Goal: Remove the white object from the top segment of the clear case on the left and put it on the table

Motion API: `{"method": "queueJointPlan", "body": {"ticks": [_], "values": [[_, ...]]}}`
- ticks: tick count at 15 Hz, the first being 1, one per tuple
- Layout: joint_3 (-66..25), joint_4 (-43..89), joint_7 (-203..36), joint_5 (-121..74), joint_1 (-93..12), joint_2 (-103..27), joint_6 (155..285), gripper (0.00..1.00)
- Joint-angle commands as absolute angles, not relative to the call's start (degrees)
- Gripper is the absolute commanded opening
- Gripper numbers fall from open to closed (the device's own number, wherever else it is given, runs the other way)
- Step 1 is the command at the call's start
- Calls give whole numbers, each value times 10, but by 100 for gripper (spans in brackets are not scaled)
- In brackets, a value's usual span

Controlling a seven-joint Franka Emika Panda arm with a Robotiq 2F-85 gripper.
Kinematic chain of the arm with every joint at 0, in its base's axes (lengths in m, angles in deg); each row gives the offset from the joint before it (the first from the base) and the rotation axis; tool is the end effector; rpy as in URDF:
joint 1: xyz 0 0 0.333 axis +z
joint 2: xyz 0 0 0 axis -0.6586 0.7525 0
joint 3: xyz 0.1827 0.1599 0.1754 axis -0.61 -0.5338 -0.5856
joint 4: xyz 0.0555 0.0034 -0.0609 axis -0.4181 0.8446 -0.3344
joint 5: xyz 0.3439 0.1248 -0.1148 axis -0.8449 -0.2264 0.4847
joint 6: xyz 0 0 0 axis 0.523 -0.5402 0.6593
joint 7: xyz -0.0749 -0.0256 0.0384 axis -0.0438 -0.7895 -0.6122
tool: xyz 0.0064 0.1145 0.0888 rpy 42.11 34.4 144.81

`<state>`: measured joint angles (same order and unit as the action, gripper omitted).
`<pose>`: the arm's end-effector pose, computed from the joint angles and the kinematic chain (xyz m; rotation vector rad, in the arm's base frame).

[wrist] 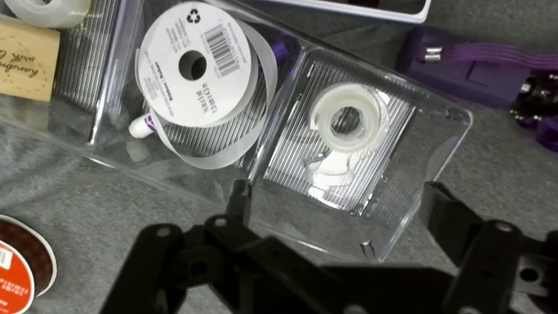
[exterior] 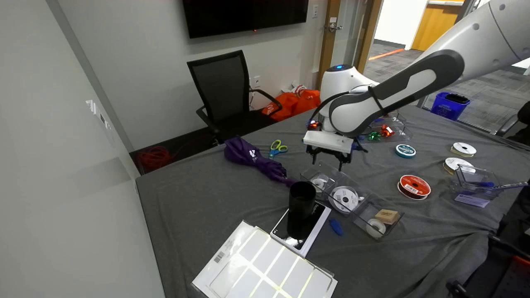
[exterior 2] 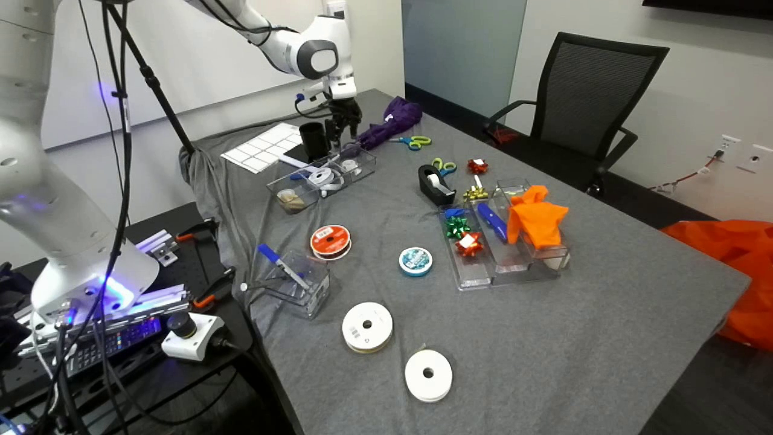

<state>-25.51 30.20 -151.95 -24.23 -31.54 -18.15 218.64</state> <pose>0.6350 0.1189 0.1688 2.6782 -1.5679 -0.0295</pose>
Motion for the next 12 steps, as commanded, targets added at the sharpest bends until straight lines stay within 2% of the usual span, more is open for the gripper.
{"method": "queueJointPlan", "body": {"ticks": [1,3,9,12], "values": [[-253,277,-1506,-268,-304,-150,2198,74],[-253,266,-1509,-282,-302,-138,2201,68],[-244,237,-1514,-304,-302,-117,2196,25],[-237,227,-1515,-306,-303,-107,2195,20]]}}
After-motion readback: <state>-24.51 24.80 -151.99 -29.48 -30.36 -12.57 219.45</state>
